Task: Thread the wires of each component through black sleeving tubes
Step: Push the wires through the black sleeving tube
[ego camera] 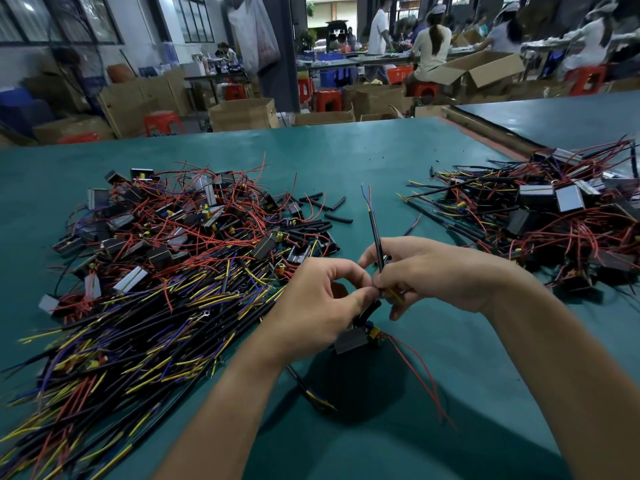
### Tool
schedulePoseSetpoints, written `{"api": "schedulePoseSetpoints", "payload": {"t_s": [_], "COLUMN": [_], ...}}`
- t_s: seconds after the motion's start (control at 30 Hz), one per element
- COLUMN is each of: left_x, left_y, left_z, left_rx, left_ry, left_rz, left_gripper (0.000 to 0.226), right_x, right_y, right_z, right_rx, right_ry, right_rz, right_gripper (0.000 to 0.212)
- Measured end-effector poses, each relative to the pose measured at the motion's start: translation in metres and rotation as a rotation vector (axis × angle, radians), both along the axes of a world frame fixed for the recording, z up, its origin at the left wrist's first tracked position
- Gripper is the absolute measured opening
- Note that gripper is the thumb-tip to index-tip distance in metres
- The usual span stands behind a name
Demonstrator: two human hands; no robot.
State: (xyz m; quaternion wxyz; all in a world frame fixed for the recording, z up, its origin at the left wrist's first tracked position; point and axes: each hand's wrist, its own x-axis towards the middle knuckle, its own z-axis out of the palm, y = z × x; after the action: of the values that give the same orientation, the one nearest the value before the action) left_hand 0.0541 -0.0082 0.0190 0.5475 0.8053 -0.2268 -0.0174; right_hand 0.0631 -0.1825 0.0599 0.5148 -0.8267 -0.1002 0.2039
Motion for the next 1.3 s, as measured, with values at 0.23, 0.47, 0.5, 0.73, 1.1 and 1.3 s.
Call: {"api": "schedulePoseSetpoints", "payload": {"t_s": [0.23,0.47,0.5,0.73,1.1,1.3], "left_x": [-0.001,-0.002,-0.002,0.002,0.008,0.007], "left_y": [-0.001,-0.001,-0.001,-0.004,-0.004,-0.003], "left_z": [-0.001,-0.003,-0.004,-0.006,-0.009,-0.004], "left_rx": [0.181,0.297,0.276,0.263,-0.014,-0.253], "left_ry": [-0.334,-0.530,-0.514,-0.476,-0.074,0.227], "left_rz": [0.185,0.352,0.351,0.305,0.232,0.177], "left_gripper": [0.015,0.010,0.008,0.013,0.009,0.008], "right_x": [0.003,0.006,0.006,0.010,0.011,0.011], "right_y": [0.005,0.005,0.005,0.006,0.004,0.001], "right_z": [-0.005,-0.006,-0.007,-0.012,-0.013,-0.012], "right_rx": [-0.035,0.028,0.026,0.022,-0.010,0.022], "right_ry": [-0.257,-0.388,-0.402,-0.485,-0.543,-0.523], "right_rz": [-0.023,-0.009,-0.003,-0.033,-0.037,-0.029], "right_gripper": [0.010,0.018,0.017,0.012,0.010,0.011]}}
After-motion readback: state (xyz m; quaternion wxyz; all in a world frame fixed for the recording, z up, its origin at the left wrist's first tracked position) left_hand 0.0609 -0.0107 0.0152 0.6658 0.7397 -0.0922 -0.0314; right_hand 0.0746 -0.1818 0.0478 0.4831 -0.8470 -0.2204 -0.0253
